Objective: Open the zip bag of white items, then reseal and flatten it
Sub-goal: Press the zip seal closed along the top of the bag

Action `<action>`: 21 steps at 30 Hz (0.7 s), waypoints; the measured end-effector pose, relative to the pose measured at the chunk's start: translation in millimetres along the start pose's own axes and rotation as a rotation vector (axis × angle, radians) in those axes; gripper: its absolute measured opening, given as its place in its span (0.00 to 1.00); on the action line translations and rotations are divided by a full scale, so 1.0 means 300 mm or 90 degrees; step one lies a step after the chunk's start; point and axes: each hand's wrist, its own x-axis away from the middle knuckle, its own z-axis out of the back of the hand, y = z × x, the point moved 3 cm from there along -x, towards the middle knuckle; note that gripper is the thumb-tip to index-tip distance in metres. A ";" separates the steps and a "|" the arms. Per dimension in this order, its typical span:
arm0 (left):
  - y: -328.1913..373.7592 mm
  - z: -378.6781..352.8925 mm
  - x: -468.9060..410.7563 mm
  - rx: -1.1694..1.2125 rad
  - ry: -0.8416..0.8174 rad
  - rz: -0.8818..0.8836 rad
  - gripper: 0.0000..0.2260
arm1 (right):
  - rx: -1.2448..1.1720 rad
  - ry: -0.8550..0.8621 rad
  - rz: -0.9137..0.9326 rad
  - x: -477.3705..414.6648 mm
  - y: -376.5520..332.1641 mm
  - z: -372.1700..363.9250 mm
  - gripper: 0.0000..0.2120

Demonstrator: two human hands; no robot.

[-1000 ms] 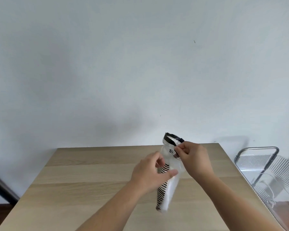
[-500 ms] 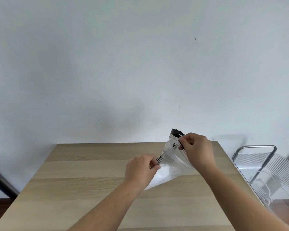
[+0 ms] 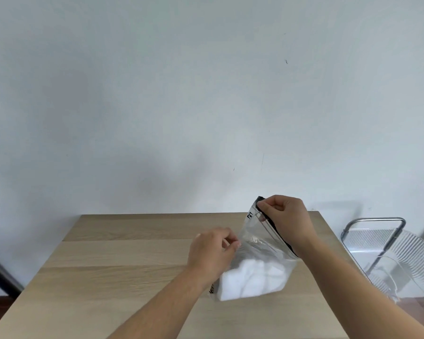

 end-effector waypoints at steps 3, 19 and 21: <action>-0.016 0.006 -0.008 0.117 0.026 0.041 0.04 | 0.034 -0.046 0.062 0.015 0.006 0.018 0.09; -0.108 0.098 -0.042 0.050 0.177 0.051 0.10 | 0.085 -0.063 0.078 0.020 0.040 -0.018 0.12; -0.069 0.059 -0.013 0.019 0.124 -0.005 0.12 | 0.081 -0.049 0.061 0.016 0.036 -0.027 0.12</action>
